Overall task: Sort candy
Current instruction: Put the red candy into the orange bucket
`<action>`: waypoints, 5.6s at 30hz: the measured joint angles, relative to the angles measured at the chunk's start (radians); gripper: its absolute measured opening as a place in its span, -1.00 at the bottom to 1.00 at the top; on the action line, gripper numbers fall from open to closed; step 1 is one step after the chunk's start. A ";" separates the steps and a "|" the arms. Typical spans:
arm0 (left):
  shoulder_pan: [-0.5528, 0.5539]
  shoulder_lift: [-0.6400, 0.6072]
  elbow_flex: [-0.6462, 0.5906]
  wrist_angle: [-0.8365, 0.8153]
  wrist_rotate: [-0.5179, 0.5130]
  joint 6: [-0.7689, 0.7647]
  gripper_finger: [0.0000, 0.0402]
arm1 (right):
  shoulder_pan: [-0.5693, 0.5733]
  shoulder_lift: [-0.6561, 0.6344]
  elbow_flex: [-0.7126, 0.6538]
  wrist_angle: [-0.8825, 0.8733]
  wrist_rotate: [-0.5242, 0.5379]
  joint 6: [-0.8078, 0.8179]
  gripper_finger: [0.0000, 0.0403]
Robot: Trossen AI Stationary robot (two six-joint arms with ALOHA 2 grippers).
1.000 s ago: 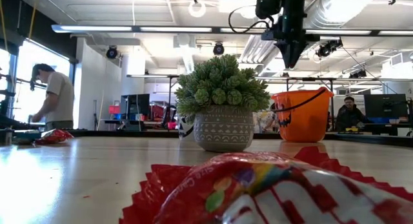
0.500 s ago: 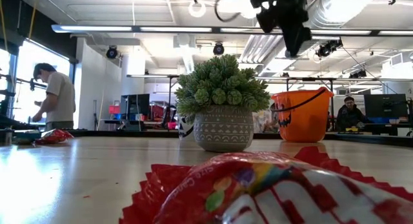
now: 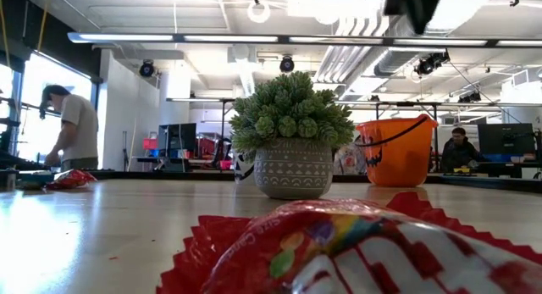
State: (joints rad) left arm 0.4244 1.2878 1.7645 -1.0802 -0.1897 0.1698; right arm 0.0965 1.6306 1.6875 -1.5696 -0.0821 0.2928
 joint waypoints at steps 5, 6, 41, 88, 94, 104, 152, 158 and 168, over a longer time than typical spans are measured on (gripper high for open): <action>0.001 0.007 0.000 -0.046 0.002 -0.149 -0.69 | 0.189 0.000 0.000 0.024 0.021 0.215 -0.36; 0.001 0.007 0.000 -0.061 0.004 -0.174 -0.69 | 0.220 0.000 0.000 0.037 0.029 0.262 -0.36; -0.269 0.005 0.000 -0.180 0.151 -0.335 -0.69 | 0.527 0.502 -0.001 0.875 0.044 0.231 -0.36; -0.328 0.005 0.000 -0.179 0.148 -0.351 -0.69 | 0.474 0.682 0.004 1.129 0.115 0.021 -0.69; -0.328 0.005 0.000 -0.180 0.148 -0.350 -0.69 | 0.446 0.682 0.003 1.127 0.131 0.026 -0.97; -0.328 0.005 0.000 -0.179 0.148 -0.342 -0.69 | 0.414 0.633 -0.004 1.080 0.156 0.090 -0.99; -0.328 0.006 0.001 -0.179 0.037 -0.263 -0.69 | -0.135 0.055 -0.004 0.008 0.929 0.353 -0.99; -0.328 0.006 0.000 -0.179 0.022 -0.273 -0.69 | -0.268 0.028 -0.009 -0.001 0.886 0.270 -0.99; -0.328 0.006 0.000 -0.179 0.019 -0.290 -0.69 | -0.511 0.027 -0.009 -0.001 0.759 0.151 -0.99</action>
State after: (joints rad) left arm 0.0967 1.2934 1.7649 -1.2591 -0.1711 -0.1204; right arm -0.4144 1.6577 1.6783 -1.5707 0.6774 0.4435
